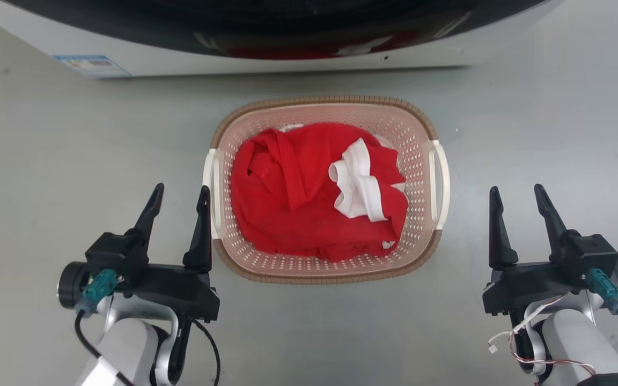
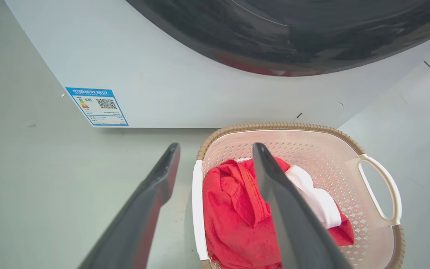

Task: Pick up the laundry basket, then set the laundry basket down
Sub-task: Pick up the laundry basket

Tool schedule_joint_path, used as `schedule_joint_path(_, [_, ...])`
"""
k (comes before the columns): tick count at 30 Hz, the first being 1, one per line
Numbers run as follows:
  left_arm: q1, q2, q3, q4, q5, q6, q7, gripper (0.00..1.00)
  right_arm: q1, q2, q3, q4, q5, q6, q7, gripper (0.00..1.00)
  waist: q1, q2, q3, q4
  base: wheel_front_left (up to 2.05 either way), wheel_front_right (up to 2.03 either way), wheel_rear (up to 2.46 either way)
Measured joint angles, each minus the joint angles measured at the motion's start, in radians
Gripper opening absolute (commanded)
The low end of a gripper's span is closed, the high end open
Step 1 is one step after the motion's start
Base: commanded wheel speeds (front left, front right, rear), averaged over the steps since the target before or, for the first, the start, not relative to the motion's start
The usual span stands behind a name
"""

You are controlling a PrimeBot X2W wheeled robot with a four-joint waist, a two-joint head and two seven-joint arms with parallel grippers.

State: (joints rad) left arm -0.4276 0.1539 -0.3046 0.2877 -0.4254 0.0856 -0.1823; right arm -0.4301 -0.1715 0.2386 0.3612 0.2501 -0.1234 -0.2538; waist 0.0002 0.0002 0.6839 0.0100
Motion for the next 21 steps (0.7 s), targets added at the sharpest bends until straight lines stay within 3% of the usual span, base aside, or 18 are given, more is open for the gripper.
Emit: schedule_joint_path(21, [-0.182, -0.05, -0.026, 0.303, -0.058, -0.091, 0.06, 1.0, -0.194, 0.065, 0.044, 0.249, -0.002, 0.015, 0.005, 1.0, -0.0001, -0.0001, 0.146, -0.004, 0.0, 0.0, 0.0])
